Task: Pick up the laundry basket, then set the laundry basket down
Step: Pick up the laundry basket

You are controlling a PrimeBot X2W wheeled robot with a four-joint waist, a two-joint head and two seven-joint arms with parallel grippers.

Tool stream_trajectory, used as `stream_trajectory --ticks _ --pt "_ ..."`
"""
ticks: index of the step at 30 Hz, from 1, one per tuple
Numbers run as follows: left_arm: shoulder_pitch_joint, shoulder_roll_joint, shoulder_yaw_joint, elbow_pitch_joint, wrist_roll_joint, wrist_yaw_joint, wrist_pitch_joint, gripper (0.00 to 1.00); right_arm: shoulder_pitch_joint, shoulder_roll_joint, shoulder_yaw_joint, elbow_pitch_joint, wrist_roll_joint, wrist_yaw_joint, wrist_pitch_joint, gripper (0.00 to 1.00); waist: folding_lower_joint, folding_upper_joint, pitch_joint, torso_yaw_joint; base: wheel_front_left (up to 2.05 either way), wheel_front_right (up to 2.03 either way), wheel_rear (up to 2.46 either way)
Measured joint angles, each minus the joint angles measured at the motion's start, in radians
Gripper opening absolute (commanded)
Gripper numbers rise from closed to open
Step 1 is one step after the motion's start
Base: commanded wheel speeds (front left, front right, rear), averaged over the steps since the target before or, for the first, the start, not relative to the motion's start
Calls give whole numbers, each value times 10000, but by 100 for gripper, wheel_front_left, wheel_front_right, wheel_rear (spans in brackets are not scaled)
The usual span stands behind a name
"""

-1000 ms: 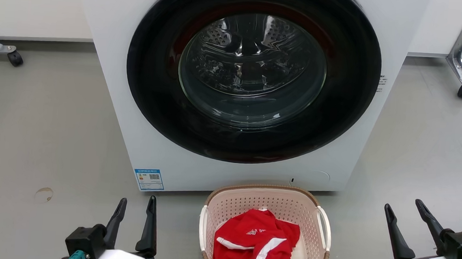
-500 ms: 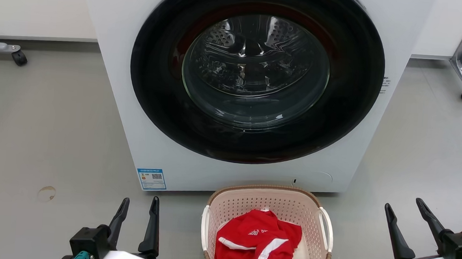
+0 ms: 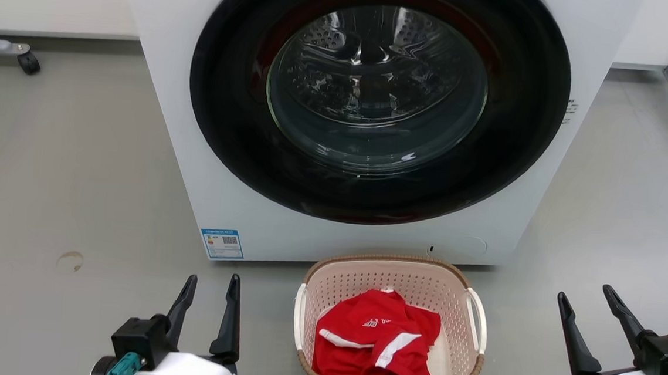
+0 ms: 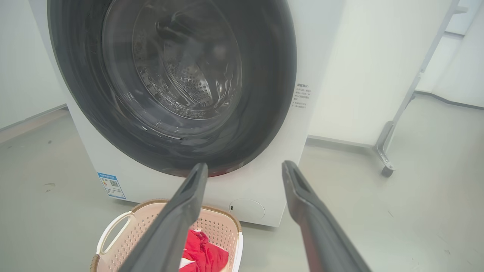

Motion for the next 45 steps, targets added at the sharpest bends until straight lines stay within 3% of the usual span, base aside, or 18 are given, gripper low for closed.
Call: stream_trajectory --ticks 12,31,45 --pt "-1661 -6 -1104 167 -301 614 -2 100 -1270 -322 -52 79 274 0 0 100 0 0 1590 45 0 0 0" --pt "-5539 -96 -3467 1718 -1762 1964 -29 100 -4511 -1151 587 1323 1120 4 -2 100 0 0 5937 40 0 0 0" --pt "-7176 -113 -4426 2644 -2324 2412 -29 100 -5866 -1425 1179 1914 1396 4 -2 100 0 0 8273 162 0 0 0"
